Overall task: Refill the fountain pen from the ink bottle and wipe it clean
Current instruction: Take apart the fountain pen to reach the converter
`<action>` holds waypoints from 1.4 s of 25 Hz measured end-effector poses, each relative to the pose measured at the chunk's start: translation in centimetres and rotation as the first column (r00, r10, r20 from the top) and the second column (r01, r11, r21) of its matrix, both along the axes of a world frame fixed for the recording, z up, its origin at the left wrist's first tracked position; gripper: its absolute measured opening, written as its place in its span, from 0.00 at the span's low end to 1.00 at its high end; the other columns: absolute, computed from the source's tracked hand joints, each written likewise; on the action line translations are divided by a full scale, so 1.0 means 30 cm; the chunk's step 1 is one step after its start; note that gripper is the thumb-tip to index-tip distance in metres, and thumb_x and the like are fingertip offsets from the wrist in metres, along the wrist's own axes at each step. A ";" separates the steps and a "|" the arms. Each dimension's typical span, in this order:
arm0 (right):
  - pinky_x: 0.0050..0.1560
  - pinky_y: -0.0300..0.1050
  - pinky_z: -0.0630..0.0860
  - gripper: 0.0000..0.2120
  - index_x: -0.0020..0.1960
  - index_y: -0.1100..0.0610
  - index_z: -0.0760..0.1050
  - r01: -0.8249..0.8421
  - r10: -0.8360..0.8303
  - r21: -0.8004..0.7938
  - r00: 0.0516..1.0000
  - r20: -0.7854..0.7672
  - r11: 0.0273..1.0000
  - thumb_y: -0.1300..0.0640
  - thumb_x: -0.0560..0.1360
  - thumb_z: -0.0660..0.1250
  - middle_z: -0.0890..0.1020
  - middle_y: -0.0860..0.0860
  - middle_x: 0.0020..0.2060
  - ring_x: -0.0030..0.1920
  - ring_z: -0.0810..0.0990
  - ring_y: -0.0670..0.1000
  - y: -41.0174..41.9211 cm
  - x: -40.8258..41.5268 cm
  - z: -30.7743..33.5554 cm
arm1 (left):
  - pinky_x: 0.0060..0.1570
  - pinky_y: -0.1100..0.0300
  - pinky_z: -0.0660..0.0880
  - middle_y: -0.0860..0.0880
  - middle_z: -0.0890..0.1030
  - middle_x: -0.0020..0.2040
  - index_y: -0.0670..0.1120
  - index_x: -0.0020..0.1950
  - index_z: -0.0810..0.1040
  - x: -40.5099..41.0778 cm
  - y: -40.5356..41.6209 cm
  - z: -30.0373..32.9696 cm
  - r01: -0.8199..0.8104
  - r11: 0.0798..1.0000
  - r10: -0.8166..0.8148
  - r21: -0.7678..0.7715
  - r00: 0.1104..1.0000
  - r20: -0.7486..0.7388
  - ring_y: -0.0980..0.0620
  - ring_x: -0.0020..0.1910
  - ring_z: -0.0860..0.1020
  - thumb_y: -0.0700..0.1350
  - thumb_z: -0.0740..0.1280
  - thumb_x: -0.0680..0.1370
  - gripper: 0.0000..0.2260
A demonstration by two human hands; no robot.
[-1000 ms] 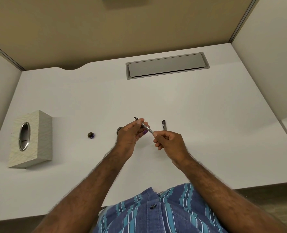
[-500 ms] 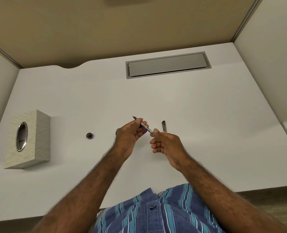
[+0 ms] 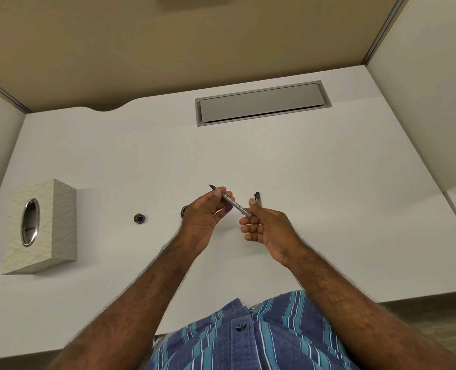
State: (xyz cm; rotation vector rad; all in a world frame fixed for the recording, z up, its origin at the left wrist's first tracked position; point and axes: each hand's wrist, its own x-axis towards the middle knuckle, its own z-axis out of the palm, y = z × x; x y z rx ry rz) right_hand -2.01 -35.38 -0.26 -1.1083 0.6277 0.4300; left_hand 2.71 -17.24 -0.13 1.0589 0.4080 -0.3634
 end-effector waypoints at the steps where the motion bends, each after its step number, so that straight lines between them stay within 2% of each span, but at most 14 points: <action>1: 0.37 0.46 0.83 0.20 0.57 0.64 0.84 -0.003 0.003 -0.004 1.000 0.002 1.000 0.46 0.80 0.73 0.88 0.58 0.42 0.39 0.86 0.54 0.001 0.000 0.001 | 0.61 0.47 0.80 0.38 0.85 0.55 0.37 0.58 0.83 0.002 0.000 0.000 0.003 1.000 -0.003 0.009 1.000 0.002 0.39 0.57 0.84 0.43 0.71 0.80 0.12; 5: 0.38 0.43 0.83 0.06 0.53 0.60 0.86 0.037 -0.038 0.016 0.998 0.051 0.999 0.59 0.77 0.76 0.87 0.57 0.44 0.40 0.86 0.52 0.004 -0.015 -0.007 | 0.60 0.47 0.80 0.38 0.85 0.56 0.37 0.59 0.83 0.004 0.001 -0.002 -0.015 1.000 0.015 0.023 1.000 -0.016 0.38 0.59 0.83 0.43 0.70 0.81 0.11; 6: 0.38 0.43 0.83 0.06 0.53 0.59 0.86 0.054 -0.056 0.033 0.997 0.056 0.998 0.60 0.76 0.77 0.87 0.56 0.45 0.42 0.86 0.52 0.002 -0.016 -0.008 | 0.60 0.48 0.80 0.38 0.85 0.56 0.37 0.59 0.83 0.003 0.000 -0.004 -0.014 1.000 0.015 0.021 1.000 -0.019 0.38 0.59 0.83 0.43 0.69 0.81 0.11; 9: 0.38 0.46 0.82 0.13 0.58 0.57 0.86 0.057 -0.058 0.077 0.998 0.009 0.995 0.53 0.75 0.78 0.88 0.55 0.48 0.44 0.87 0.53 -0.007 -0.012 -0.004 | 0.59 0.49 0.80 0.39 0.86 0.55 0.39 0.57 0.84 -0.004 -0.004 -0.008 -0.006 1.000 0.006 0.013 1.000 -0.021 0.39 0.59 0.83 0.43 0.69 0.82 0.10; 12: 0.37 0.46 0.80 0.19 0.60 0.58 0.85 -0.019 0.021 0.047 0.999 -0.034 0.999 0.45 0.78 0.75 0.88 0.54 0.47 0.42 0.86 0.52 -0.006 -0.013 -0.009 | 0.58 0.50 0.81 0.40 0.86 0.54 0.40 0.55 0.86 -0.007 -0.001 -0.013 0.002 1.000 -0.002 0.003 1.000 -0.015 0.40 0.59 0.84 0.43 0.69 0.82 0.08; 16: 0.36 0.45 0.81 0.11 0.57 0.54 0.86 -0.022 0.022 0.028 1.000 0.001 0.999 0.55 0.76 0.78 0.87 0.54 0.48 0.42 0.85 0.51 -0.004 -0.024 -0.015 | 0.57 0.51 0.82 0.41 0.86 0.53 0.42 0.54 0.86 -0.010 -0.003 -0.013 0.022 1.000 -0.022 0.001 1.000 -0.005 0.41 0.57 0.84 0.43 0.69 0.82 0.08; 18: 0.37 0.46 0.82 0.13 0.58 0.53 0.85 -0.009 0.009 0.047 1.000 0.018 0.999 0.57 0.75 0.79 0.87 0.51 0.48 0.45 0.86 0.51 -0.007 -0.024 -0.009 | 0.57 0.51 0.81 0.41 0.86 0.53 0.42 0.53 0.87 -0.013 -0.003 -0.012 0.022 1.000 -0.022 -0.001 1.000 -0.002 0.41 0.57 0.84 0.44 0.69 0.82 0.08; 23: 0.36 0.47 0.81 0.17 0.63 0.54 0.84 -0.027 0.028 0.066 0.999 -0.020 0.997 0.47 0.77 0.76 0.89 0.53 0.51 0.47 0.87 0.53 -0.002 -0.029 -0.005 | 0.55 0.52 0.82 0.41 0.87 0.53 0.43 0.52 0.88 -0.018 -0.002 -0.018 0.024 1.000 -0.024 0.004 1.000 0.003 0.42 0.56 0.85 0.44 0.69 0.82 0.09; 27: 0.36 0.47 0.81 0.12 0.60 0.54 0.85 -0.032 0.032 0.038 0.999 0.006 0.999 0.55 0.77 0.76 0.87 0.54 0.52 0.48 0.86 0.53 -0.001 -0.034 -0.012 | 0.55 0.52 0.82 0.41 0.87 0.54 0.43 0.53 0.87 -0.023 -0.002 -0.021 0.023 1.000 -0.023 0.004 1.000 -0.004 0.42 0.56 0.85 0.44 0.69 0.82 0.08; 29: 0.37 0.47 0.81 0.12 0.60 0.53 0.85 -0.021 0.021 0.050 1.000 0.005 0.999 0.53 0.77 0.76 0.87 0.54 0.53 0.48 0.86 0.53 0.000 -0.031 -0.012 | 0.55 0.52 0.82 0.41 0.87 0.53 0.42 0.53 0.87 -0.028 -0.005 -0.022 0.021 1.000 -0.021 -0.005 1.000 -0.005 0.42 0.56 0.85 0.43 0.69 0.82 0.08; 32: 0.35 0.45 0.79 0.16 0.62 0.52 0.85 -0.065 0.067 0.056 0.997 -0.039 0.996 0.43 0.80 0.72 0.89 0.52 0.50 0.43 0.86 0.51 0.003 -0.029 -0.009 | 0.56 0.52 0.82 0.41 0.87 0.54 0.42 0.53 0.87 -0.029 -0.006 -0.022 0.023 1.000 -0.023 -0.006 1.000 -0.005 0.42 0.57 0.85 0.44 0.69 0.81 0.08; 35: 0.32 0.43 0.76 0.16 0.59 0.54 0.86 -0.116 0.118 0.035 0.992 -0.042 0.993 0.44 0.82 0.70 0.88 0.52 0.47 0.40 0.84 0.50 0.002 -0.032 -0.012 | 0.54 0.53 0.82 0.41 0.87 0.54 0.42 0.53 0.86 -0.028 -0.007 -0.021 0.029 1.000 -0.029 0.005 1.000 -0.001 0.42 0.56 0.85 0.44 0.69 0.81 0.08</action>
